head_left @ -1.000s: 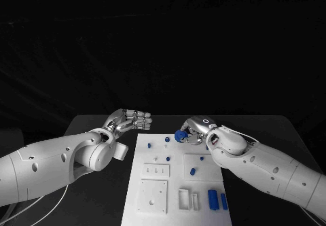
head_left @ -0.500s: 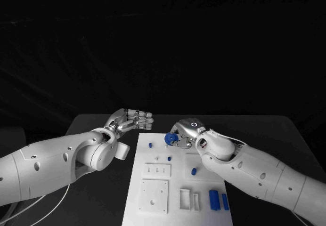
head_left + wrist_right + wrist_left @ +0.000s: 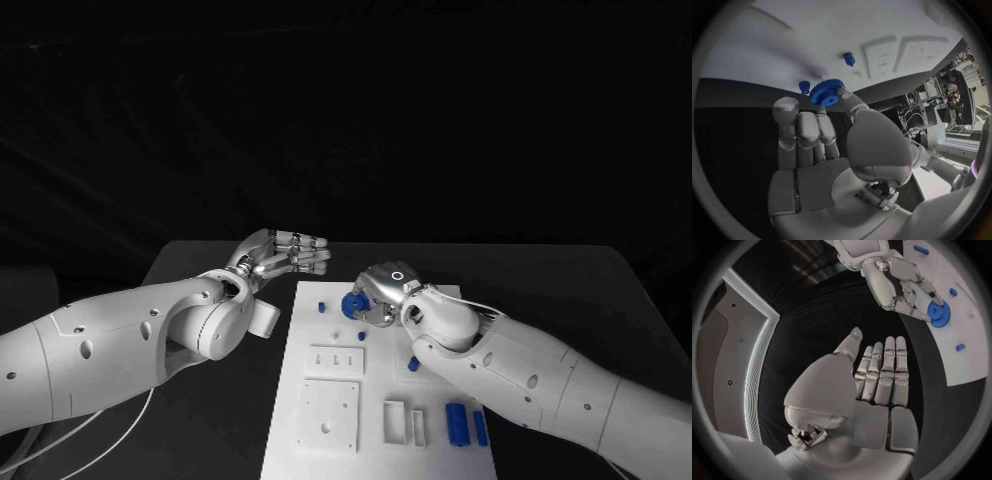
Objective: Assemble the parts on the task board
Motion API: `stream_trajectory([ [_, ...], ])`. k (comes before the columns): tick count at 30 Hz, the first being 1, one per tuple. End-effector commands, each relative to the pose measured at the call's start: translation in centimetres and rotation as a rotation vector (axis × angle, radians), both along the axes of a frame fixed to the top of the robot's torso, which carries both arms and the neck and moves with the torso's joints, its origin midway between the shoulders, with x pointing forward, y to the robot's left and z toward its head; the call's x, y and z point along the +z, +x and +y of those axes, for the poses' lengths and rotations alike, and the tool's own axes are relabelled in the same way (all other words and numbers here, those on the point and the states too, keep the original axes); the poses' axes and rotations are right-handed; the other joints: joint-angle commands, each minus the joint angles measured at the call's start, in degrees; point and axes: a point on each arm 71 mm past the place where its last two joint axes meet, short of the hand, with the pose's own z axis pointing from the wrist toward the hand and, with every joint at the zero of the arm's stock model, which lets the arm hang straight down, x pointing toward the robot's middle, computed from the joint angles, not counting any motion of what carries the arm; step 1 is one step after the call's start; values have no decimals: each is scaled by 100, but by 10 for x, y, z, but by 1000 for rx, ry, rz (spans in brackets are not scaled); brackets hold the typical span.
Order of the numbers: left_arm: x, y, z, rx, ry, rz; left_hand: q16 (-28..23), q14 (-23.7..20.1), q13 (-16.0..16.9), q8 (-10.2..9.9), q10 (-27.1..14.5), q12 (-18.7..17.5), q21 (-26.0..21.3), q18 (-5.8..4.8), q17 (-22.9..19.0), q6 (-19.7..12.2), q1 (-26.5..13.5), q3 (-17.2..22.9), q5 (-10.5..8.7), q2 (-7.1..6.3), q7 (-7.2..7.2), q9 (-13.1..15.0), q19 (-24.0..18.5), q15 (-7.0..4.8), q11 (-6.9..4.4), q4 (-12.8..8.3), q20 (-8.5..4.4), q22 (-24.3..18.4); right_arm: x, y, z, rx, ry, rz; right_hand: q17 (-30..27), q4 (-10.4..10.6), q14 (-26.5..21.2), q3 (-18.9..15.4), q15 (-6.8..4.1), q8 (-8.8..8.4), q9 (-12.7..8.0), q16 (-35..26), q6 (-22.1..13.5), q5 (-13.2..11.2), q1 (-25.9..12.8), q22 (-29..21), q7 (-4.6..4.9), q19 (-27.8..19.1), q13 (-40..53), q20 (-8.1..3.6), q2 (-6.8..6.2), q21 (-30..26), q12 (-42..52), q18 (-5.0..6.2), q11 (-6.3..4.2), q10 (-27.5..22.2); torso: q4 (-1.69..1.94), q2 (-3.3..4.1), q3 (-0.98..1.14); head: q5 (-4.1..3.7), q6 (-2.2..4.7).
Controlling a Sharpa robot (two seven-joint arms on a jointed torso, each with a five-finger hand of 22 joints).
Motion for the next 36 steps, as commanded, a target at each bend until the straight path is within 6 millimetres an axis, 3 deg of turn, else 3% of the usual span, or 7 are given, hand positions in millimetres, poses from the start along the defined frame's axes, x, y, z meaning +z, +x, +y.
stream_trajectory([
  [1, 1, -1, -3, -20, -4, -7, -23, -37, 5, -26, -36, -4, 37, -9, -1, -40, 32, -28, 29, 35, -7, -4, 0, 10, -18, -18, 33, -6, -2, 0, 2, -2, -21, -10, -10, 0, 11, 24, -42, 17, 6, -14, -14, 22, 1, 1, 6, 296, 142, -50, 31, 0, -34, 59, 9, 32, -1, 1, 1, 11, -7],
  [6, 1, 0, -4, -21, -4, -7, -23, -37, 5, -26, -36, -4, 37, -9, -1, -40, 32, -28, 29, 35, -7, -4, 0, 10, -18, -18, 33, -6, -5, 1, 3, -4, -28, 0, -23, -8, 7, 21, -41, 17, 6, -27, -23, 30, -12, 0, 8, 297, 140, -50, 29, 0, -39, 60, 10, 28, -16, -3, 12, 10, -9],
  [17, 1, 0, -5, -23, -5, -6, -23, -37, 5, -26, -36, -4, 37, -9, -1, -40, 32, -28, 29, 35, -7, -4, 0, 10, -18, -18, 33, -6, -10, 3, 5, -10, -32, 7, -43, -20, 3, 9, -39, 16, 5, -48, -75, 47, -20, -9, 22, 293, 113, -49, 32, -28, -85, 63, 18, -4, -9, -1, 11, 14, -4],
  [36, 1, 0, -5, -26, -4, -3, -23, -37, 5, -26, -36, -4, 37, -9, -1, -40, 32, -28, 29, 35, -7, -4, 0, 10, -18, -18, 33, -6, -17, 9, 4, -37, -37, 20, -72, 12, -4, -107, 1, 16, -9, -90, -476, -47, -27, -25, 125, 294, 44, -10, 14, -78, -159, 104, 77, -61, -14, -6, 10, 28, -5],
])
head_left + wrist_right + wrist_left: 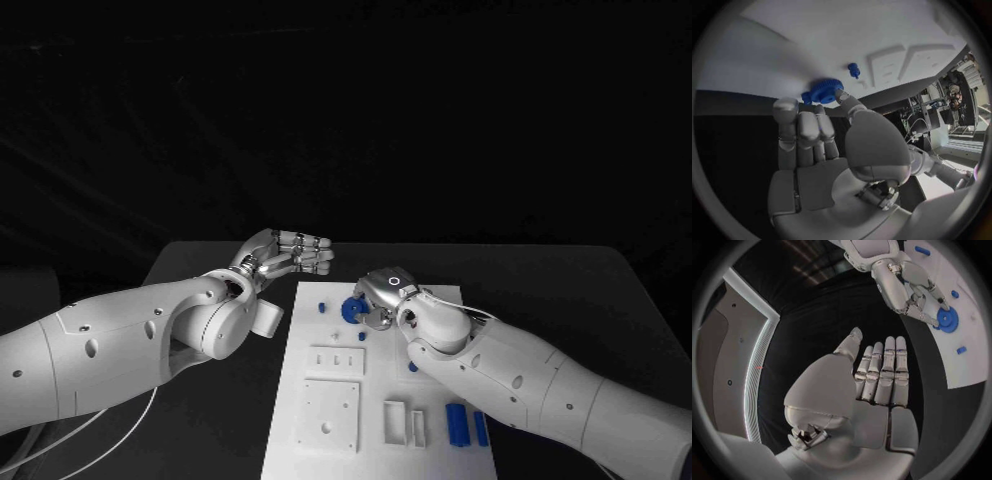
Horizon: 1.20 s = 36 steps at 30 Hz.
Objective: Assemble the parts on the task board
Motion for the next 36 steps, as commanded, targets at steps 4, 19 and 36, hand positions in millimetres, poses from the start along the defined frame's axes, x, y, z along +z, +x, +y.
stream_trajectory([
  [4, 1, -1, -2, -20, -4, -4, -23, -37, 5, -26, -37, -4, 37, -9, -1, -40, 32, -28, 29, 35, -7, -4, 0, 10, -18, -18, 32, -6, -1, 1, -1, -12, -8, -2, -10, 3, -3, -29, 0, 0, -5, -21, -30, -23, -21, -7, 3, 294, 43, -10, 16, -20, -26, 109, 35, -19, -1, -3, 1, 4, 1],
  [19, 1, 1, -2, -18, -2, -4, -23, -42, 5, -27, -52, -4, 29, -8, -1, -56, 27, -41, 26, 30, -1, -5, 2, 14, -11, -6, 36, -9, -2, 1, -4, -12, 30, 40, -13, 189, -7, -366, 2, 2, -3, -39, -127, -61, -2, -16, 16, 295, 21, -6, -16, -35, -27, 127, 42, -40, -15, 1, 3, 6, -5],
  [36, 1, 2, 0, -12, -1, -5, -19, -32, 5, -26, -62, -4, 30, -5, 1, -65, 31, -42, 27, 29, 0, -4, 8, 10, -8, -12, 36, -8, -8, 1, -22, -19, 83, 117, 9, 621, -11, -565, -30, 5, -1, -62, -118, -374, -299, -29, 0, 301, 8, -34, 142, -48, -38, 159, 22, -62, -5, -7, 14, -2, -15],
])
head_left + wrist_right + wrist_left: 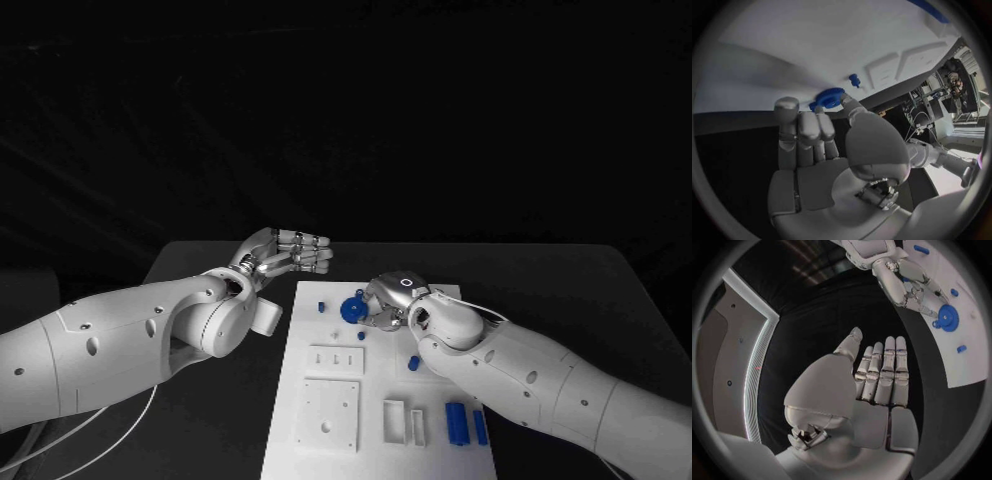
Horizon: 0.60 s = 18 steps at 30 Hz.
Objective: Assemble the parts on the task board
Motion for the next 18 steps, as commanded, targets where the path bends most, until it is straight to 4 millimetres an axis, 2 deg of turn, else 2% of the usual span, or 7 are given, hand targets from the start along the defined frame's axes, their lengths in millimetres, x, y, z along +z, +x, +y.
stream_trajectory([
  [1, 1, 0, -1, -16, -4, -7, -19, -32, 5, -26, -47, -4, 30, -5, 1, -23, 31, -27, 27, 29, 1, -4, 8, 10, 6, 4, 36, -8, -1, -2, -2, 15, 28, 19, 8, 20, -10, 4, -31, 5, -2, 2, 47, -13, -38, 6, -3, 302, 11, -34, 6, 40, 17, 62, -17, 4, 0, -2, 1, 1, -5],
  [11, 1, 0, 2, -8, -3, -9, -19, -32, 5, -26, -47, -4, 30, -5, 1, -23, 31, -27, 27, 29, 1, -4, 8, 10, 6, 4, 36, -8, 6, -5, -19, -5, 69, -39, 14, 36, -10, 35, -36, 3, -3, 1, 73, -7, -28, 7, -10, 301, 10, -39, -15, 64, 18, 60, -23, 12, -20, -3, 2, -9, 14],
  [16, 2, 0, 4, -4, -2, -10, -19, -32, 5, -26, -47, -4, 30, -5, 1, -23, 31, -27, 27, 29, 1, -4, 8, 10, 6, 4, 36, -8, 21, -8, -28, 3, 130, -116, 16, 67, -6, 108, -37, 2, -4, 0, 74, -2, 24, 19, -8, 304, 8, -42, -79, 125, 18, 57, -23, 19, -18, -5, 5, -28, 37],
  [18, 2, 0, 5, -1, -2, -11, -21, -35, 5, -26, -48, -3, 28, -5, 0, -23, 33, -27, 29, 30, 1, -4, 7, 12, 7, -1, 36, -8, 30, -9, -33, 8, 158, -147, 19, 54, -4, 211, -39, 1, -4, 6, 91, 17, 68, 32, -8, 305, 9, -43, -149, 172, 23, 55, -18, 32, -16, -7, 9, -44, 36],
])
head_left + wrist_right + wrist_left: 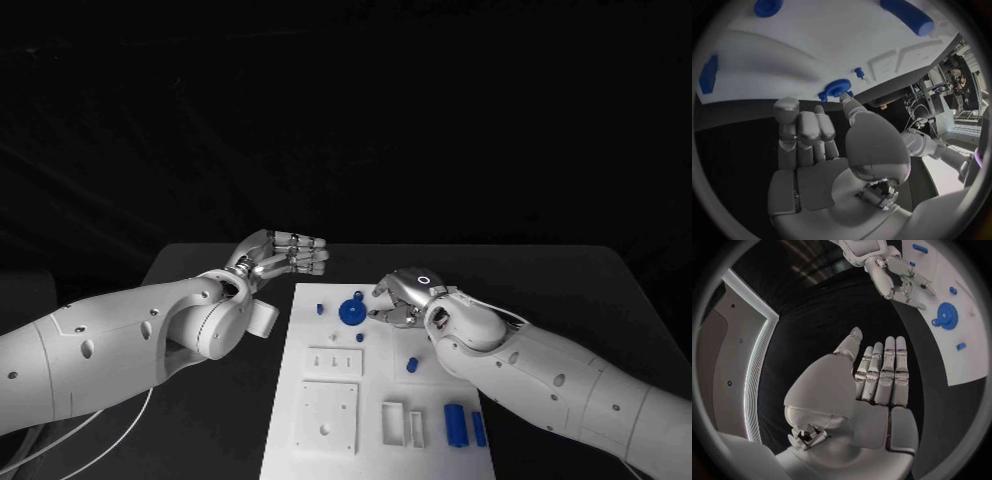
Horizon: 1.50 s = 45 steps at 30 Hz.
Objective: Assemble the parts on the task board
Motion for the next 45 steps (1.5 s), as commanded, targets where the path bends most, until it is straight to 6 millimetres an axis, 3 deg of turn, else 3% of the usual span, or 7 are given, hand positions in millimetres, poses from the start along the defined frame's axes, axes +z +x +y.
stream_trajectory([
  [1, 2, 0, 0, -9, -4, -12, -22, -38, 6, -26, -48, -3, 27, -6, 0, -24, 34, -28, 29, 30, 2, -4, 6, 13, 7, -6, 37, -8, 16, -3, -5, 22, 83, -94, 9, -26, -5, 71, -40, 4, -4, 7, 50, 20, 21, 21, 0, 306, 11, -44, -108, 50, 25, 58, -28, 31, -2, -4, 7, -23, 13],
  [5, 2, 0, 3, -3, -3, -14, -22, -38, 6, -26, -48, -3, 27, -6, 0, -24, 34, -28, 29, 30, 2, -4, 6, 13, 7, -6, 37, -8, 30, -5, -18, 27, 122, -114, 6, -57, -7, 64, -41, 4, -4, 4, 70, 4, 52, 27, -4, 303, 11, -43, -147, 67, 24, 53, -28, 31, -19, -9, 2, -41, 39],
  [13, 2, 2, 7, 6, 0, -16, -23, -37, 6, -25, -38, -3, 27, -6, -1, -16, 36, -25, 30, 31, -1, -4, 6, 11, 2, -13, 36, -7, 43, -4, -58, 36, 204, -36, -56, -286, -17, 19, -9, 3, -4, -74, 59, 0, 248, 7, 32, 283, -24, -16, -128, -49, -23, 34, 15, 1, -124, -56, 48, -46, 26],
  [20, 1, 3, 9, 8, 0, -15, -22, -35, 5, -24, -30, -4, 27, -7, 0, -9, 33, -23, 31, 36, -4, -3, 5, 10, 0, -13, 35, -7, 40, -1, -96, 34, 251, 49, -66, -709, -21, -210, -2, 1, -6, -139, 24, 201, 422, 29, 35, 280, -87, -6, -51, -179, -91, 29, 15, -62, -213, -90, 102, -60, 19],
  [29, 0, 4, 10, 9, 0, -16, -22, -35, 5, -24, -30, -4, 27, -7, 0, -9, 33, -23, 31, 36, -4, -3, 5, 10, 0, -13, 35, -7, 23, 5, -134, -28, 245, 127, -107, -857, -40, -389, -56, 2, -5, -253, -110, 200, 573, 39, -23, 265, -125, -66, -91, -376, -153, -15, -45, -107, -272, -113, 153, -115, 7],
  [38, -1, 4, 9, 7, -1, -16, -23, -41, 5, -26, -34, -4, 23, -12, 0, -13, 8, -45, 24, 23, -3, -4, -1, 13, 1, -11, 38, -9, 0, 5, -144, -57, 217, 197, -91, -893, -34, -445, -59, -10, -16, -255, -397, 252, 664, 62, -43, 270, -133, -58, -112, -404, -169, -20, -74, -116, -235, -102, 136, -202, -29],
  [45, -2, 5, 10, 8, 0, -15, -23, -41, 5, -26, -34, -4, 23, -12, 0, -13, 8, -45, 24, 23, -3, -4, -1, 13, 1, -11, 38, -9, -15, 7, -147, -82, 213, 221, -69, -948, -30, -375, -86, -8, -17, -248, -487, 283, 695, 91, -53, 278, -121, -87, -101, -391, -156, -38, -97, -103, -236, -99, 123, -208, -45],
])
